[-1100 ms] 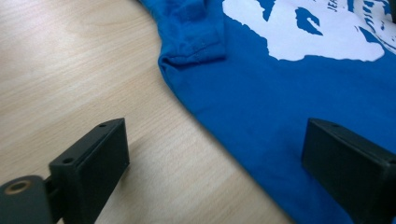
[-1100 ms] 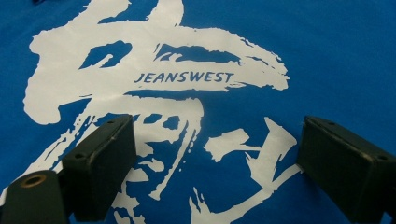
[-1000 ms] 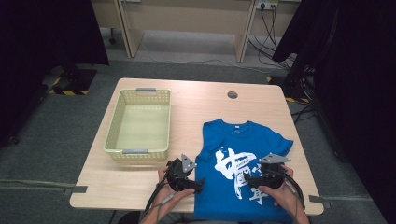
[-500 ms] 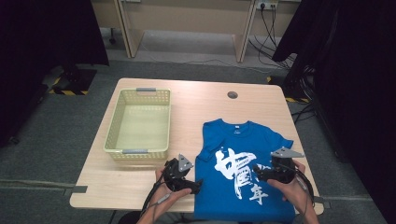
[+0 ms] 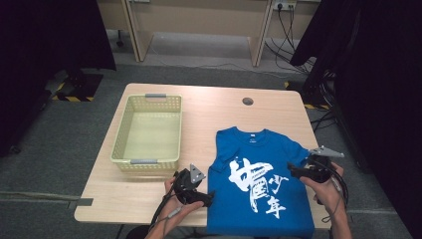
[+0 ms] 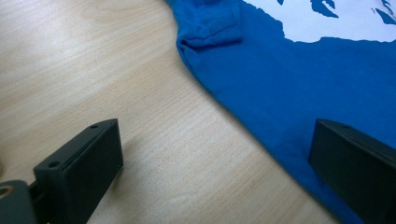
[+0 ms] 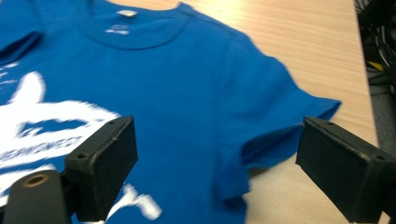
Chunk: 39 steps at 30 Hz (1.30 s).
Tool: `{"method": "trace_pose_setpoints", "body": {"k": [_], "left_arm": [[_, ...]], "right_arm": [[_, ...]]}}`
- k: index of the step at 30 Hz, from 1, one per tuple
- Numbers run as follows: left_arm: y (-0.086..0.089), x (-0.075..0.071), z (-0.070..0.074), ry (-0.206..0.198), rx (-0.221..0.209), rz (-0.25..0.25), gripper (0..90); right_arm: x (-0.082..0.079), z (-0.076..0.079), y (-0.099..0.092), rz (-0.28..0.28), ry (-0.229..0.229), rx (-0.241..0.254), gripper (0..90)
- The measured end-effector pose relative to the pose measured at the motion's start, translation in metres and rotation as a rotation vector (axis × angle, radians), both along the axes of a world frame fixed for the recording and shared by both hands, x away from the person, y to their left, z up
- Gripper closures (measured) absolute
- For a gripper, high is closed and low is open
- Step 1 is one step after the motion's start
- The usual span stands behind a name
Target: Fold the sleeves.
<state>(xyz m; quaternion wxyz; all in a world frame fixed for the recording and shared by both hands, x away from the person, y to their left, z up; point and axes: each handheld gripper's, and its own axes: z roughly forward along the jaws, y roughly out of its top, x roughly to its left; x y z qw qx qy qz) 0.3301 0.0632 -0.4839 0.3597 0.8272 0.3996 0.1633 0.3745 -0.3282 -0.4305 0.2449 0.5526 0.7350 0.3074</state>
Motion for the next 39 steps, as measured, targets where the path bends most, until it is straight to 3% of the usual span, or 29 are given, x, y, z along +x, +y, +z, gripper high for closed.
{"method": "trace_pose_setpoints", "body": {"k": [11, 19, 27, 31, 36, 39], "left_arm": [[0.0, 0.0, 0.0, 0.002, 0.001, -0.002, 1.9], [0.0, 0.0, 0.0, 0.002, 0.002, -0.002, 1.9], [0.0, 0.0, 0.0, 0.002, 0.002, -0.002, 1.9], [0.0, 0.0, 0.0, 0.001, 0.002, 0.0, 1.7], [0.0, 0.0, 0.0, 0.001, 0.002, 0.001, 1.6], [0.0, 0.0, 0.0, 0.001, 0.002, 0.001, 1.6]], "right_arm": [[0.025, -0.02, -0.016, -0.07, 0.067, 0.0, 14.2], [0.04, -0.023, -0.025, -0.118, 0.074, 0.039, 16.1], [0.054, -0.031, -0.03, -0.145, 0.093, 0.043, 22.5], [0.055, -0.037, -0.033, -0.149, 0.08, 0.014, 30.9], [0.053, -0.036, -0.032, -0.088, 0.051, 0.028, 57.5], [0.052, -0.036, -0.031, -0.064, 0.036, 0.037, 66.7]]}}
